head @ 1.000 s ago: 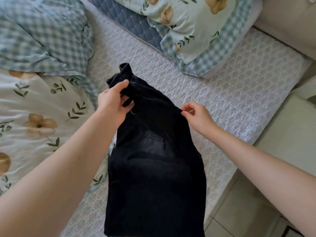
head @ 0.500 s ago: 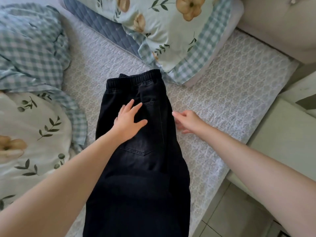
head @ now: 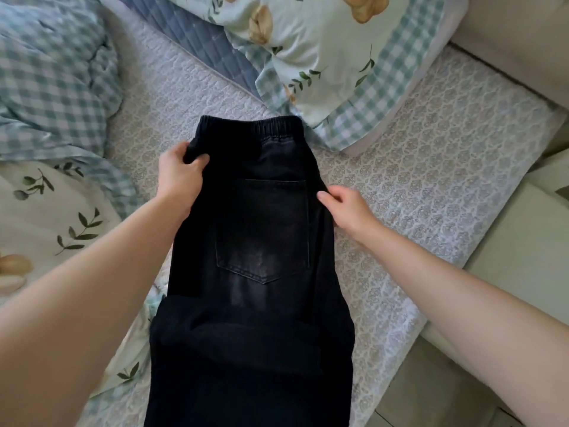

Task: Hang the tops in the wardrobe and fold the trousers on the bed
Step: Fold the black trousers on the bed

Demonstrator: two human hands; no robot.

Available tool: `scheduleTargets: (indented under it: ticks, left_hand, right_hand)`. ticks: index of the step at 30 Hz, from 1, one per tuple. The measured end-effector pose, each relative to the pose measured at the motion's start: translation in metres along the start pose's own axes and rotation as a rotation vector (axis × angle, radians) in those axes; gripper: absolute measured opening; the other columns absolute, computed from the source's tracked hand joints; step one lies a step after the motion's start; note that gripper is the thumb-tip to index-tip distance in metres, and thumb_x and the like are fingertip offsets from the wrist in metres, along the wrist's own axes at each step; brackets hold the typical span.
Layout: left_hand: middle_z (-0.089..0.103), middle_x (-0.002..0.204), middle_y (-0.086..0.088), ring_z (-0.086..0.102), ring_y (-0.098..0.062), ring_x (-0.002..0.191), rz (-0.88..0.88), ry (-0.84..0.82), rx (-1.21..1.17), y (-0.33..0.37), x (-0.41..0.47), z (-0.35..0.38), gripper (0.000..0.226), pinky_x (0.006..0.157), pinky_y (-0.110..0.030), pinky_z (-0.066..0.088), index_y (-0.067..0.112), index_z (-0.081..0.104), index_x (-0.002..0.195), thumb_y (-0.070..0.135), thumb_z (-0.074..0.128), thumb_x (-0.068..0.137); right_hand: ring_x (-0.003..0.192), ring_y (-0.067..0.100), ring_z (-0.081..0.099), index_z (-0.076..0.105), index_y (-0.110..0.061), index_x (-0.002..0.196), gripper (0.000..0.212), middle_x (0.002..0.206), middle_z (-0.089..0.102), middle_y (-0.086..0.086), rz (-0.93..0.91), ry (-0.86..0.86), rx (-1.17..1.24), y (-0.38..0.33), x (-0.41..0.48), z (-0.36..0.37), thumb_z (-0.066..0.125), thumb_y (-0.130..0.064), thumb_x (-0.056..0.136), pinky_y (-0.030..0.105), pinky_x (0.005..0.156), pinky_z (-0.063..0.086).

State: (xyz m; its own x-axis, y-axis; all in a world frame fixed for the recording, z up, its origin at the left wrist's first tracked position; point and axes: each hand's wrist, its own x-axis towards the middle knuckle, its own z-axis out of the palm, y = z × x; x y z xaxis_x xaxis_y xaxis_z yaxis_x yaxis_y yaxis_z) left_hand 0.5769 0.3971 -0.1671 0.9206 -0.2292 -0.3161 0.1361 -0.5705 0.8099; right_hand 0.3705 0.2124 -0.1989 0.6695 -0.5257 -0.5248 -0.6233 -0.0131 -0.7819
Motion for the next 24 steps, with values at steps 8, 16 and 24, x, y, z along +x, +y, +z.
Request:
scheduleTargets:
  ticks: [8, 16, 24]
  left_hand:
    - [0.063, 0.116, -0.011, 0.061, -0.025, 0.106, -0.066, 0.01, 0.202, -0.016, 0.03, 0.024, 0.025, 0.091, -0.037, 0.049, 0.01, 0.057, 0.118, 0.014, 0.06, 0.094]
    - [0.012, 0.162, -0.006, 0.015, -0.029, 0.147, 0.295, -0.015, 0.618, -0.044, -0.044, 0.018, 0.08, 0.12, -0.045, 0.016, 0.02, 0.019, 0.155, 0.008, 0.062, 0.089]
    - [0.064, 0.13, -0.005, 0.054, -0.026, 0.127, 0.69, -0.457, 0.492, -0.055, -0.2, 0.032, 0.027, 0.113, -0.044, 0.037, 0.012, 0.073, 0.113, 0.006, 0.066, 0.088]
  right_hand:
    - [0.074, 0.029, 0.061, 0.062, 0.008, 0.101, 0.034, 0.083, 0.062, 0.015, 0.062, 0.063, -0.041, 0.01, 0.003, -0.005, 0.051, -0.024, 0.099, 0.041, 0.076, 0.057]
    - [0.076, 0.018, 0.07, 0.065, -0.013, 0.099, 0.011, 0.088, 0.07, 0.005, 0.189, -0.032, -0.052, 0.063, -0.089, -0.008, 0.056, -0.018, 0.097, 0.026, 0.059, 0.057]
    - [0.045, 0.011, 0.039, 0.051, -0.007, 0.059, 0.062, 0.049, 0.041, -0.008, 0.317, 0.053, -0.206, 0.092, -0.167, 0.0, 0.046, -0.059, 0.091, 0.025, 0.049, 0.033]
